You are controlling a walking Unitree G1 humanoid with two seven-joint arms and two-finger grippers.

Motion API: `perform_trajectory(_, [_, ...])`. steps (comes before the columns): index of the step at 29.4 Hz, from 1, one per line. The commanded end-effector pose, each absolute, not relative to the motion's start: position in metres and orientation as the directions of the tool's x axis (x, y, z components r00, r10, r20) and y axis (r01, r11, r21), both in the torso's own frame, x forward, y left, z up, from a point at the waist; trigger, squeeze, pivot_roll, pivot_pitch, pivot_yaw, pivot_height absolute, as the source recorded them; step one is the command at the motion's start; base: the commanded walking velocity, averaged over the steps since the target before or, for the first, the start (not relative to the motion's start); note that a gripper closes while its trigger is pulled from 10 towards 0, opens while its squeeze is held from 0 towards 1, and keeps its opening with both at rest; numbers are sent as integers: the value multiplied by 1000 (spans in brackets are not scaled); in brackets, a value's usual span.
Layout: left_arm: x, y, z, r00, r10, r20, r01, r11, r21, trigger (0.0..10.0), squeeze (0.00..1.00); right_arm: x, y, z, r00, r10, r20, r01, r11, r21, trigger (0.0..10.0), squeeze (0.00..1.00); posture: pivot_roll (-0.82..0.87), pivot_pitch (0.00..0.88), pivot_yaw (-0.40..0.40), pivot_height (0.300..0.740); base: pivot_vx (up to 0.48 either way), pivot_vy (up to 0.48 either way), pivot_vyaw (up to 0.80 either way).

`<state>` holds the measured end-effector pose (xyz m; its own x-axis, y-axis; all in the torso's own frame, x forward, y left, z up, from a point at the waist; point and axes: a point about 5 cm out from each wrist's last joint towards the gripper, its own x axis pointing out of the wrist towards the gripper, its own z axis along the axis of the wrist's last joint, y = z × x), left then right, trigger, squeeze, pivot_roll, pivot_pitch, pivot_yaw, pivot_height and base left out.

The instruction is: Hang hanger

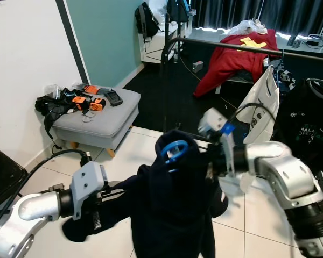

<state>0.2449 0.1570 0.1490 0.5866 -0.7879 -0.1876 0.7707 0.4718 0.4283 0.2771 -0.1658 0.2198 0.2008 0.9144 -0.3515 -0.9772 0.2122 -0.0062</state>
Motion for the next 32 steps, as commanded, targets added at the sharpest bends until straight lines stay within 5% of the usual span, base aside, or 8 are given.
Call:
perform_trajectory(1, [248,161,153,606,-775,-179,748,478,461,10000,0,269,-158,221,134,930,-343,-989,146,9,10000,0,-96,12,-10,740,0,0,0])
perform_trajectory(10, [256,176,160,655,-736,-171,696,500,515,10000,0,257,-148,211,50,927,-371,-996,74,52,10000,0,-98,11,-5,740,0,0,0])
perform_trajectory(17, [254,176,165,650,-749,-128,688,509,517,10000,0,263,-158,201,145,891,-431,-985,171,21,10000,0,-98,14,-5,740,0,0,0])
perform_trajectory(23, [235,174,175,524,-847,-91,756,413,507,10000,0,281,-191,214,326,837,-440,-941,334,-61,10000,0,-99,14,-4,740,0,0,0])
perform_trajectory(32, [226,175,174,418,-885,-202,801,255,541,10000,0,283,-206,228,330,835,-440,-940,331,-77,10000,0,-97,12,-6,740,0,0,0])
